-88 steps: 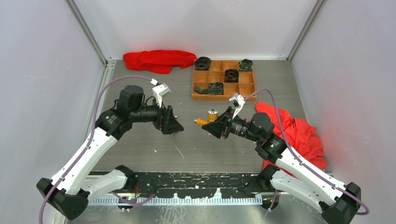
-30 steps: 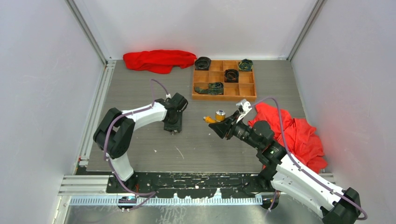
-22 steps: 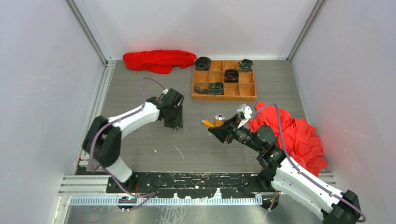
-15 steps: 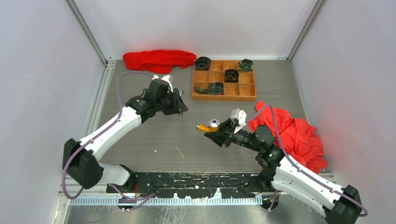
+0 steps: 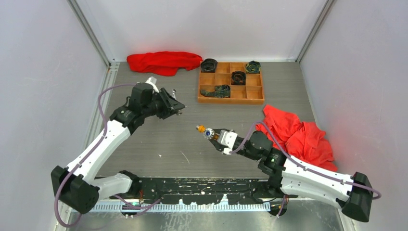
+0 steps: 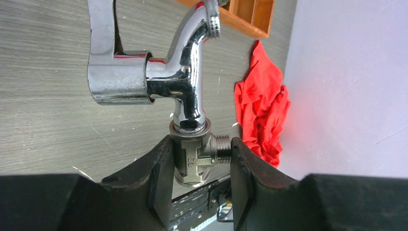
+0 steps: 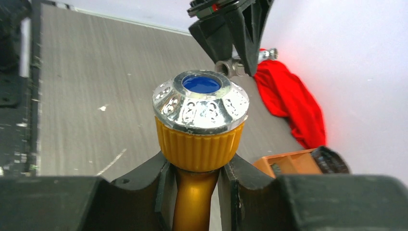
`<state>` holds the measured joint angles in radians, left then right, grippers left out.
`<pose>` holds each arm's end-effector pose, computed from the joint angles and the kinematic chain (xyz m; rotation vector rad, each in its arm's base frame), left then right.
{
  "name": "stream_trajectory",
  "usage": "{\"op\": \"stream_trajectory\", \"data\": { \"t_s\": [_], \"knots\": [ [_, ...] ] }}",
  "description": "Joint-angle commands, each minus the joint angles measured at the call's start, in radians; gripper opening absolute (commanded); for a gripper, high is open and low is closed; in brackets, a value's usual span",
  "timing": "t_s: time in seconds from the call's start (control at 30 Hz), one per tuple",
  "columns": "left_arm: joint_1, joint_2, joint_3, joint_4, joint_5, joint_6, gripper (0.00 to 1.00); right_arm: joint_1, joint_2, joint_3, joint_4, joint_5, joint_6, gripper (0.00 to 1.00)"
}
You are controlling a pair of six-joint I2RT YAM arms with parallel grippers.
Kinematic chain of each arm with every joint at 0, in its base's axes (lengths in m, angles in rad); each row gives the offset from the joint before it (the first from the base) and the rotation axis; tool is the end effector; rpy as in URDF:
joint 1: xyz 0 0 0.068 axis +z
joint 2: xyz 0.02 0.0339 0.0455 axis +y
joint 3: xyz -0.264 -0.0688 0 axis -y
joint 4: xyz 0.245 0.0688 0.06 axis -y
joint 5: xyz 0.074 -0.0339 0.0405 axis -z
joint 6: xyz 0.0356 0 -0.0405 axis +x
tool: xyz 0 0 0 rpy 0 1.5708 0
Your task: Install the water faucets
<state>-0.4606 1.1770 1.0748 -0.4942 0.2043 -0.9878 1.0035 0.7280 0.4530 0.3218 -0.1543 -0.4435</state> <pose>0.2285 -0.1214 0.3308 -0.4883 2.2983 -1.0036 0.0943 0.1582 0.2855 -1.1175 1.0759 0.5626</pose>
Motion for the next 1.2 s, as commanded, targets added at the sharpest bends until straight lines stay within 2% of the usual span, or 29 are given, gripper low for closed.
{"op": "stream_trajectory", "data": {
  "t_s": [0.0,0.17,0.43,0.53,0.63,0.77,0.8,0.97,1.17],
  "knots": [
    [0.054,-0.105,-0.090,0.229,0.049,-0.092,0.00,0.072,0.043,0.030,0.165,0.201,-0.252,0.00],
    [0.084,-0.111,-0.149,0.366,0.138,-0.169,0.00,0.134,0.134,0.038,0.221,0.216,-0.326,0.01],
    [0.095,-0.145,-0.164,0.362,0.176,-0.196,0.00,0.214,0.241,0.102,0.248,0.338,-0.396,0.01],
    [0.097,-0.165,-0.176,0.363,0.179,-0.207,0.00,0.252,0.257,0.041,0.370,0.358,-0.545,0.01],
    [0.097,-0.192,-0.203,0.367,0.163,-0.241,0.00,0.296,0.299,0.021,0.429,0.446,-0.703,0.01],
    [0.095,-0.255,-0.298,0.435,0.093,-0.331,0.00,0.369,0.474,-0.046,0.789,0.611,-1.005,0.01],
    [0.093,-0.276,-0.337,0.471,0.073,-0.365,0.00,0.382,0.521,-0.034,0.836,0.671,-1.046,0.01],
    [0.082,-0.366,-0.494,0.629,-0.015,-0.452,0.00,0.420,0.688,0.027,1.009,0.785,-1.077,0.01],
    [0.082,-0.429,-0.519,0.600,-0.041,-0.463,0.00,0.428,0.809,0.096,1.095,0.849,-1.086,0.01]
  ]
}}
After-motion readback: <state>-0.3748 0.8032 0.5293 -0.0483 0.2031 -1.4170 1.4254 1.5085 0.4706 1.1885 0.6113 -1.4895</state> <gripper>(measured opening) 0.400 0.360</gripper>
